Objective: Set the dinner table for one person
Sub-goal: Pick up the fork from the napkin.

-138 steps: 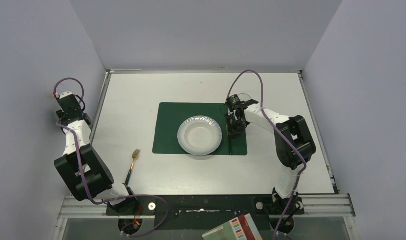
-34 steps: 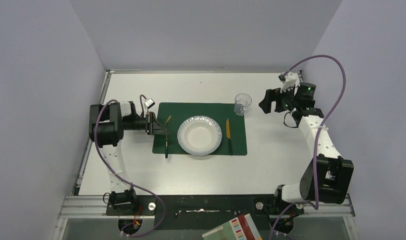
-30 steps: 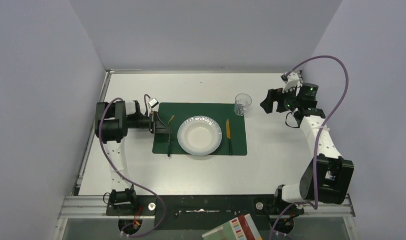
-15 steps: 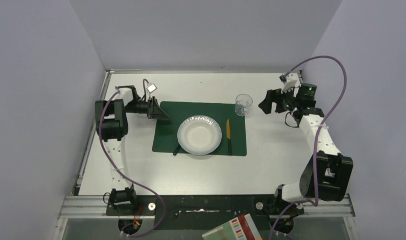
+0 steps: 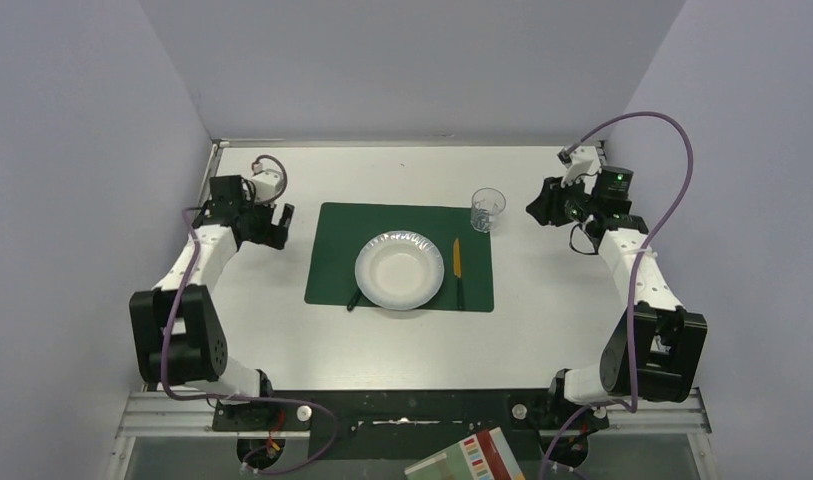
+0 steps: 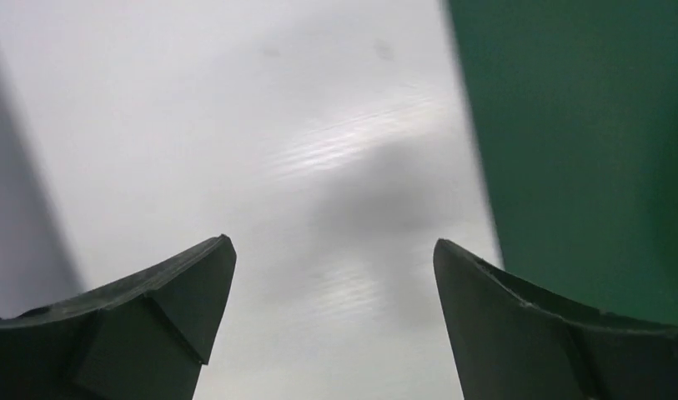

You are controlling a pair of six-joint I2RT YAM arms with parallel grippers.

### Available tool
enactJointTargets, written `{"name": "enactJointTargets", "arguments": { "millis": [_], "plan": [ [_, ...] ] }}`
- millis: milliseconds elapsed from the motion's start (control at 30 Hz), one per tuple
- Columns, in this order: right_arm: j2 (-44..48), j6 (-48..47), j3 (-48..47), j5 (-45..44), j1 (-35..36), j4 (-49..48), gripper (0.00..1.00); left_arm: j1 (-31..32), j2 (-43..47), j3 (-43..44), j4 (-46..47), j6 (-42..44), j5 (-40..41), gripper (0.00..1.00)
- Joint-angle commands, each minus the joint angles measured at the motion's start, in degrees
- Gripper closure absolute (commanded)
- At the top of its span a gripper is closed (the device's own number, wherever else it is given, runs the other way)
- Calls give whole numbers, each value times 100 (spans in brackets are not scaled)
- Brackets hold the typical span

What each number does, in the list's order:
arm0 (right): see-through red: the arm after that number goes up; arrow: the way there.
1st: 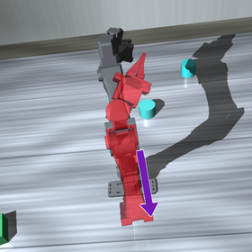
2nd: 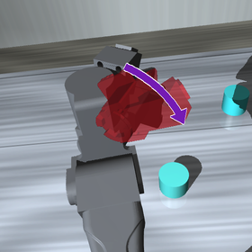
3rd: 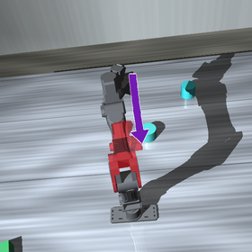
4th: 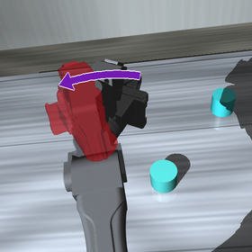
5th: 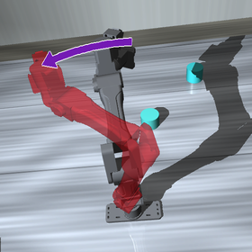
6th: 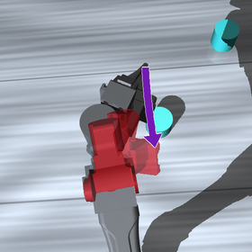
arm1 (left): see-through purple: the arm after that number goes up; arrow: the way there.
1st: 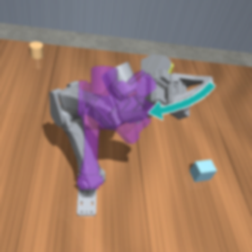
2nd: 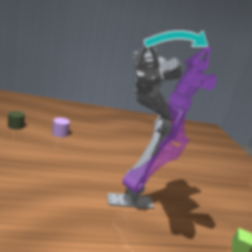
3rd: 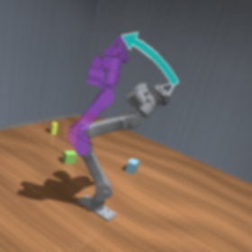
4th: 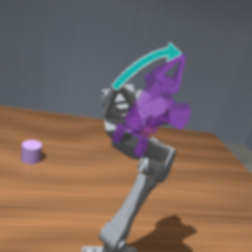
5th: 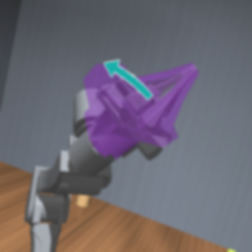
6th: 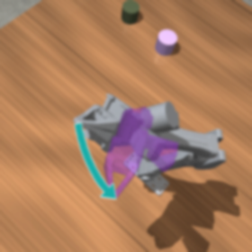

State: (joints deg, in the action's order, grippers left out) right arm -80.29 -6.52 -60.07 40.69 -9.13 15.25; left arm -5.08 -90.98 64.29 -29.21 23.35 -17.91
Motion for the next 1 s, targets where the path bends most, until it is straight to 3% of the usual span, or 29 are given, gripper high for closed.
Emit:
{"name": "enactJointTargets", "arguments": {
  "millis": [0, 33, 67, 133, 167, 200, 233, 267, 300, 333, 367, 433, 467, 533, 567, 600, 633, 700, 733, 833, 967],
  "plan": [
    [41, 50, -210, -156, 104, -240, 36, -211, 1042, -1233, 3729, -1711, 3532, 4],
    [61, 99, -188, -191, 112, -296, 15, -371, 1047, -1243, 3658, -1895, 3090, 19],
    [74, 237, -150, -240, 116, -385, 5, -618, 1003, -1213, 3501, -1887, 2257, 50],
    [111, 564, -83, -183, 107, -610, 1, -1165, 1003, -1223, 3198, -2217, 1050, 61],
    [196, 818, 75, -94, 85, -916, 1, -1460, 1116, -1457, 3356, -2324, 385, 71],
    [273, 1035, 236, 84, 61, -1252, 2, -1688, 1300, -1774, 3670, -2515, 32, 94],
    [282, 1162, 340, 329, 78, -1437, 2, -1754, 1415, -2053, 4130, -2520, 31, 100],
    [270, 1139, 385, 349, 151, -1517, 2, -1646, 1395, -2057, 4041, -2085, 50, 100],
    [250, 903, 402, 209, 314, -1504, 2, -1389, 1332, -1946, 3640, -1532, 313, 93],
    [229, 390, 327, 139, 511, -1292, 2, -891, 1304, -1893, 3314, -1152, 895, 76],
    [200, -286, 193, -22, 814, -898, 2, -546, 1318, -1899, 3157, -890, 1526, 68],
    [96, -1461, -58, -1249, 1601, -187, 0, -312, 1447, -2113, 3350, -710, 2142, 53],
    [70, -1794, -65, -1776, 1942, -91, 0, -310, 1469, -2069, 3258, -705, 2081, 53],
    [101, -1966, 150, -2435, 2294, -376, 0, -181, 1453, -1820, 2747, -636, 1755, 81],
    [121, -1839, 287, -2560, 2327, -656, 0, -47, 1459, -1633, 2154, -526, 1420, 88],
    [135, -1690, 386, -2538, 2299, -869, 1, 134, 1468, -1401, 1504, -247, 933, 85],
    [117, -1599, 455, -2474, 2232, -994, 1, 365, 1464, -1174, 842, 89, 479, 72],
    [122, -1500, 606, -2398, 2121, -1260, 1, 901, 1475, -894, -160, 583, 347, 38],
    [146, -1462, 703, -2412, 2070, -1398, 2, 1153, 1490, -837, -534, 785, 442, 32],
    [241, -1314, 937, -2242, 1855, -1633, 2, 1857, 1587, -914, -946, 555, 1106, 29],
    [391, -1146, 1261, -2017, 1521, -1964, 2, 2617, 1765, -1015, -972, -143, 1091, 29]
  ]
}}
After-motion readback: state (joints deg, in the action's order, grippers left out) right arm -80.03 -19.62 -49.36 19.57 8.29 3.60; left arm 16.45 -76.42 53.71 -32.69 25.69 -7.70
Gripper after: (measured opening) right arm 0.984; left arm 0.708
